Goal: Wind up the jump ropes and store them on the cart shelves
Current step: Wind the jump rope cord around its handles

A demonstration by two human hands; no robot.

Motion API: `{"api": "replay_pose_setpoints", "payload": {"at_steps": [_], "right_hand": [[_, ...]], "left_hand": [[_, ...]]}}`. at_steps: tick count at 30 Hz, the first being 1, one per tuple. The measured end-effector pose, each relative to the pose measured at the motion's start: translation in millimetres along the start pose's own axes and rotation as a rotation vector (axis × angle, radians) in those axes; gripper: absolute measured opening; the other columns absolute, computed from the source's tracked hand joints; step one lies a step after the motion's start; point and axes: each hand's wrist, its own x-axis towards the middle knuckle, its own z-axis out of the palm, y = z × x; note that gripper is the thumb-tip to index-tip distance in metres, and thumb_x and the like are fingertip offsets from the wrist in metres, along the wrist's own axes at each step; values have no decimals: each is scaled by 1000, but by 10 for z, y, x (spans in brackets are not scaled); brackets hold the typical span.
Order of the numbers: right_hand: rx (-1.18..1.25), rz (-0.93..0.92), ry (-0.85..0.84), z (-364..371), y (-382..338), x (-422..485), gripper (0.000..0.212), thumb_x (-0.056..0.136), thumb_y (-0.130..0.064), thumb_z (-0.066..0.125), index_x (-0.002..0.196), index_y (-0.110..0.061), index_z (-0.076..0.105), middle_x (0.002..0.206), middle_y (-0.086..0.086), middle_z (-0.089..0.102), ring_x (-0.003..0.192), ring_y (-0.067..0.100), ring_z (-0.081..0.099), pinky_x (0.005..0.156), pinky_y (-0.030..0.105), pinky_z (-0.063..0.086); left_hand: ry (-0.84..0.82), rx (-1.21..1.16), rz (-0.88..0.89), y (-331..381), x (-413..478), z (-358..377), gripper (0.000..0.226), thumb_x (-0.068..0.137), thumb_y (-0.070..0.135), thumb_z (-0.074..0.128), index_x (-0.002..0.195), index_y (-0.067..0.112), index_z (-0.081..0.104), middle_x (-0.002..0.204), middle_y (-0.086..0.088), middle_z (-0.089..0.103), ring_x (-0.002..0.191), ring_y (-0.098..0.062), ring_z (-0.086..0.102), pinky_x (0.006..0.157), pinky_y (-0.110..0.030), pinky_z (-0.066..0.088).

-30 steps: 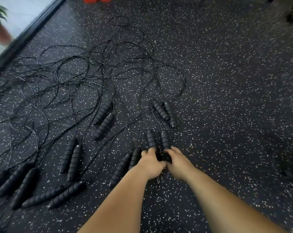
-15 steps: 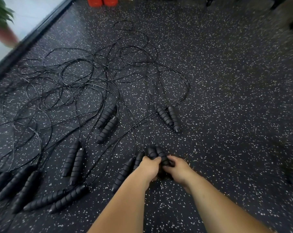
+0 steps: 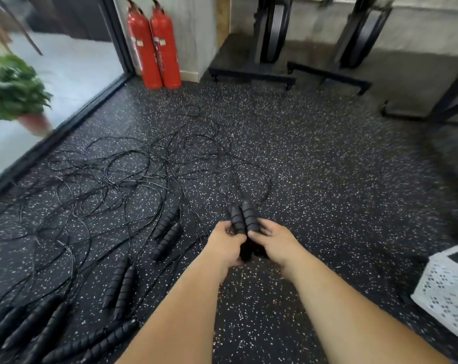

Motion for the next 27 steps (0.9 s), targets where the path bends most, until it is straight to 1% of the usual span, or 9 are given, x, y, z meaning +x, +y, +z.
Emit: {"api": "replay_pose_setpoints", "payload": {"at_steps": [4,7,9,11,14,17,21,24,27], "right_hand": [[71,-180,61,-231,-738,-562,42,101,-6,69,137,-26,62,127,-2,75,112,13,71,92,33,56],[111,-332,108,-470,-1309,-1142,44,101,-11,70,144,-20,61,132,4,74,120,20,71,100,42,57],[131,-477,144,-621,-1675,-1629,45,100,-13,71,144,-20,62,132,3,75,123,23,70,108,50,54],[132,-632,194,-760,-1982,-2150,44,101,-11,70,143,-21,63,129,0,76,124,21,69,109,48,53],[112,-804,240,-916,-2275,-2954,43,102,-13,70,143,-24,64,131,0,75,127,19,67,110,46,52],[87,-874,323,-1003,-2309,-3607,44,101,-18,73,142,-32,65,130,-7,75,126,15,67,112,50,51],[-34,-926,401,-1032,-2090,-4217,43,100,-29,75,141,-38,65,130,-15,74,124,8,67,110,47,53],[-89,-934,427,-1030,-1903,-4429,38,101,-26,73,135,-41,68,124,-19,75,117,1,69,105,38,55],[-126,-902,419,-1044,-1737,-4424,35,100,-23,73,132,-39,71,120,-19,77,114,2,70,102,35,55]], "left_hand": [[-90,75,236,810,-631,30,56,105,9,65,154,25,44,131,-6,68,111,-29,72,87,-51,65],[-130,136,427,1413,-1232,115,61,103,14,68,157,29,44,139,-10,63,116,-31,70,99,-56,60],[-169,150,574,1783,-1731,199,59,104,10,66,157,27,46,133,-9,69,116,-28,70,103,-54,58],[-207,139,716,2071,-2272,286,56,105,5,63,155,26,47,130,-6,72,118,-25,70,106,-50,56],[-257,100,863,2287,-3038,384,56,106,4,60,154,29,46,138,-2,70,128,-21,64,111,-45,53],[-304,91,947,2262,-3671,445,55,108,4,58,155,31,45,140,2,68,130,-16,62,110,-40,51],[-318,105,995,2008,-4139,486,53,109,7,58,155,32,46,139,7,68,124,-5,62,99,-27,50],[-355,79,964,1809,-4234,486,53,109,10,59,157,30,46,136,9,71,125,-5,64,110,-38,52],[-390,86,890,1646,-4207,484,49,109,8,58,153,28,50,132,6,74,123,-11,69,110,-47,54]]}}
